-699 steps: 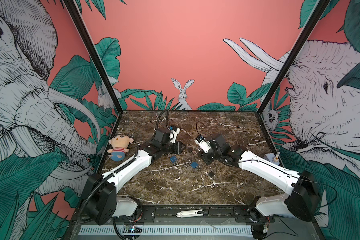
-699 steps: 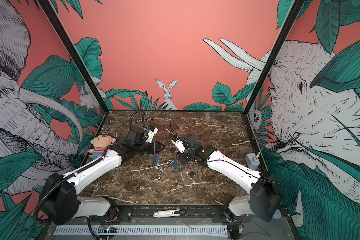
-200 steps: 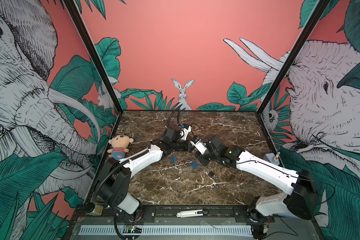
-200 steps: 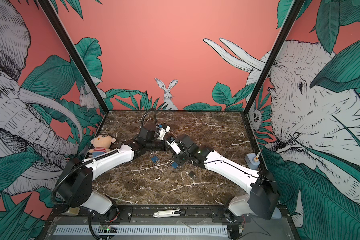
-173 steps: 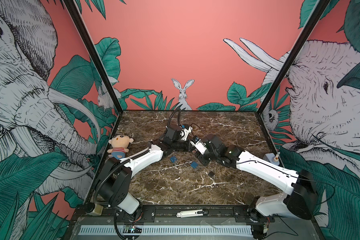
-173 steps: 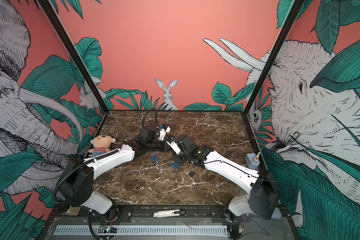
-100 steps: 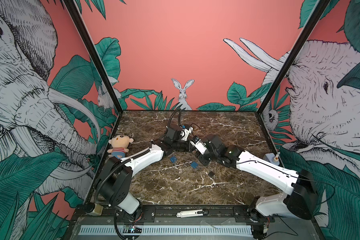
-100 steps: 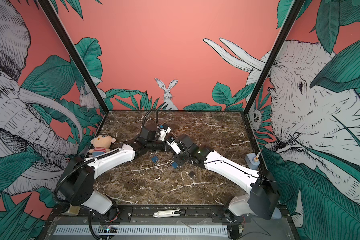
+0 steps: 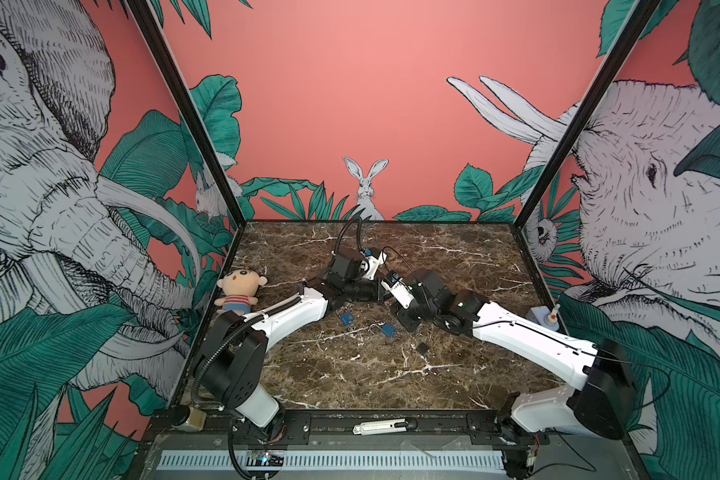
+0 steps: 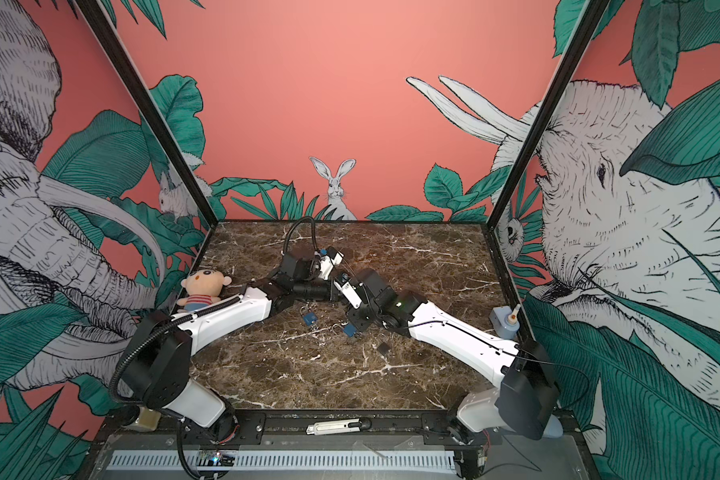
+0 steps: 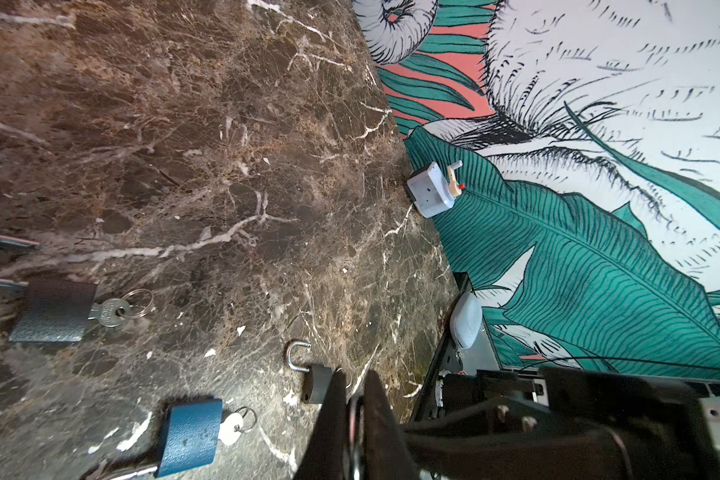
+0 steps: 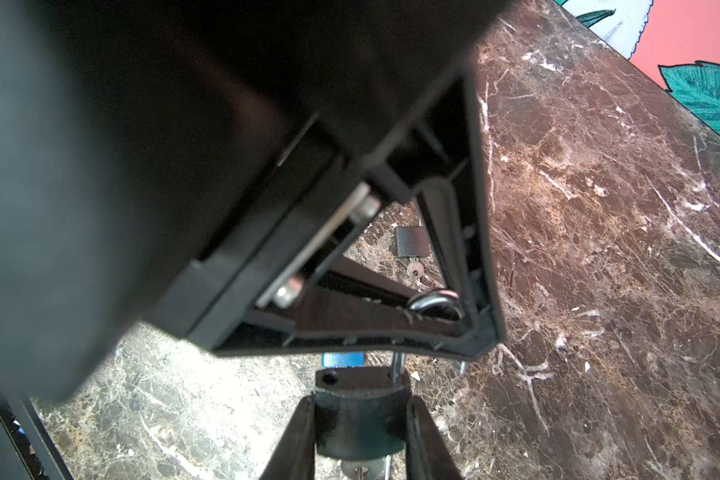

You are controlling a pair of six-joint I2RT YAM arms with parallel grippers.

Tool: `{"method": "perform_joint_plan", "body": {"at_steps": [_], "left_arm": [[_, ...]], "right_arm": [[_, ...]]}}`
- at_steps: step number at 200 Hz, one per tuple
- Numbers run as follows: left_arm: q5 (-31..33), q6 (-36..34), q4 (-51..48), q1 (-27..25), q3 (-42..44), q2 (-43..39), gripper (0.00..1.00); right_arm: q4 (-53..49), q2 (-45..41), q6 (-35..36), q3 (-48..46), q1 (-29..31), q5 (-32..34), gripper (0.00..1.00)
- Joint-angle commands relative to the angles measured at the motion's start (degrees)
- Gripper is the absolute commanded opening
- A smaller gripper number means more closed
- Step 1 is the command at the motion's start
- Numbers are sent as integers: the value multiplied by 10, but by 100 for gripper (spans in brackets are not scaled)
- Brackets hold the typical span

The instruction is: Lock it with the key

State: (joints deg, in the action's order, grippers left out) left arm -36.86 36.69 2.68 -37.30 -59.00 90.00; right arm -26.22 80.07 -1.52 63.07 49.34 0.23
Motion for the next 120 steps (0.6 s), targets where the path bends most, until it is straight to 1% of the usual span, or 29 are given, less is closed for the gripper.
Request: {"method": "perform_joint_plan", "body": {"at_steps": [1,17,32,42,68,73,78,92,120], "left_arm": [[-14,-19,6,-11,-13,0,0],[-11,-15,11,-11,-11,-2,0],[-6,-7,20,-11,-7,-6,0],[-2,-1,27,-12,-5,-8,0],[18,16,42,-11,-4,-17,0],[20,18,42,-11,-5,-20,0],[41,19,44,-11,-5,-22,0],[57,31,58,-11,-5,-28,0],[76,53,74,-12,-9,-36,0]], "right_arm": [[29,-4,10,13,6,9,6],[33,-4,7,9,5,8,8],[40,-5,5,4,5,8,17],[47,-7,0,-1,5,10,28],[69,-20,-6,-22,4,5,42],[74,-24,-8,-27,4,5,43],[79,-27,-12,-31,3,5,45],[88,-38,-22,-41,1,3,50],[117,-86,-45,-75,-12,5,51]]}}
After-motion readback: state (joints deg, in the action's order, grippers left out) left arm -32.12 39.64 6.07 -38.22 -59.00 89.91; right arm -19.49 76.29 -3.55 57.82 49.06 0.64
